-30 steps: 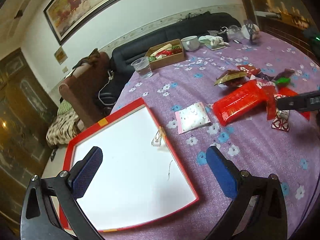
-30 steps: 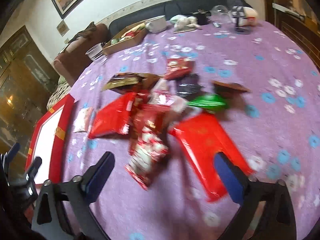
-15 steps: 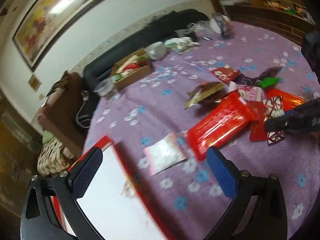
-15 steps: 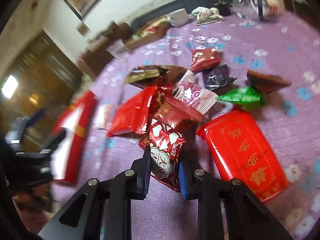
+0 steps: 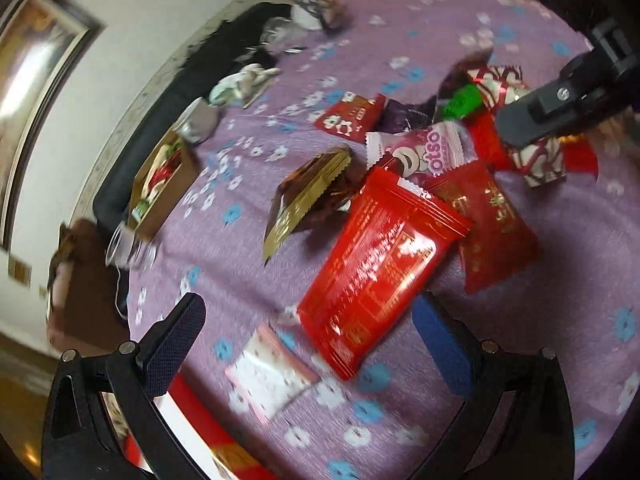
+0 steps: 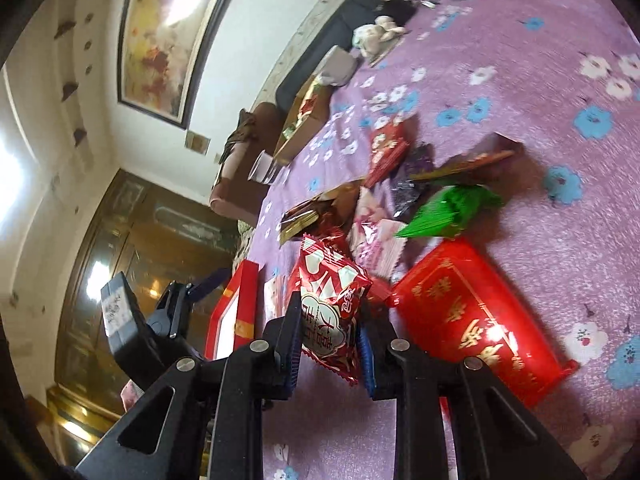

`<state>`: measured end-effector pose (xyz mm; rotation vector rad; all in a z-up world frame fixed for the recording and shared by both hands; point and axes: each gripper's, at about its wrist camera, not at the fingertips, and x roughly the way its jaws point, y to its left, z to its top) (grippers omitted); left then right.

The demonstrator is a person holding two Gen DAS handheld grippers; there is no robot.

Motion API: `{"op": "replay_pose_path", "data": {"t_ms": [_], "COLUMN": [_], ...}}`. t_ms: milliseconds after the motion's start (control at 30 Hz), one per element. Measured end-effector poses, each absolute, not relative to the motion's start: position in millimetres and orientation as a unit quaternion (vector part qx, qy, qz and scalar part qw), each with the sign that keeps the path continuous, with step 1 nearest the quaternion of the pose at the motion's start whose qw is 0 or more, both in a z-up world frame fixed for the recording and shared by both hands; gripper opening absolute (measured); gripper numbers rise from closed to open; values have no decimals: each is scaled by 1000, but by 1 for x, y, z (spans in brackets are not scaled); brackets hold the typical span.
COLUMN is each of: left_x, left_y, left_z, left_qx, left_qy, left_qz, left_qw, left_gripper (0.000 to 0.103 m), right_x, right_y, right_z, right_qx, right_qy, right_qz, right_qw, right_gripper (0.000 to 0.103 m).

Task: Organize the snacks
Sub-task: 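Grasp the red-and-white snack packet with the right gripper, then grasp the small red wrapped packet with the left gripper while the right gripper holds its packet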

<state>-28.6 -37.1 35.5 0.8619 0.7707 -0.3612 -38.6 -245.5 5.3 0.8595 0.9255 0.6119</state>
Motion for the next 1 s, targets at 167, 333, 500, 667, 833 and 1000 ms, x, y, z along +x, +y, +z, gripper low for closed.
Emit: {"op": "replay_pose_path", "data": {"t_ms": [167, 333, 500, 667, 833, 1000], "left_x": [-10, 8, 6, -8, -22, -42], "left_y": [-48, -50, -42, -42, -33, -19], "left_z": [26, 20, 22, 22, 36, 49], "left_qx": [430, 411, 335, 320, 257, 174], "left_qy": [380, 401, 431, 424, 420, 409], "left_qz": [-203, -219, -267, -260, -277, -277], "left_qw": [793, 789, 794, 806, 825, 852], "left_gripper": [103, 103, 48, 43, 37, 35], "right_x": [-39, -40, -39, -40, -41, -44], "right_y": [-249, -249, -247, -246, -246, -244], "right_z": [6, 4, 4, 4, 8, 12], "right_qx": [403, 408, 404, 396, 387, 380], "right_qy": [420, 422, 422, 421, 413, 405], "right_qz": [291, 297, 295, 287, 284, 286], "right_qw": [759, 753, 756, 764, 774, 781], "right_gripper": [26, 27, 27, 27, 27, 27]}}
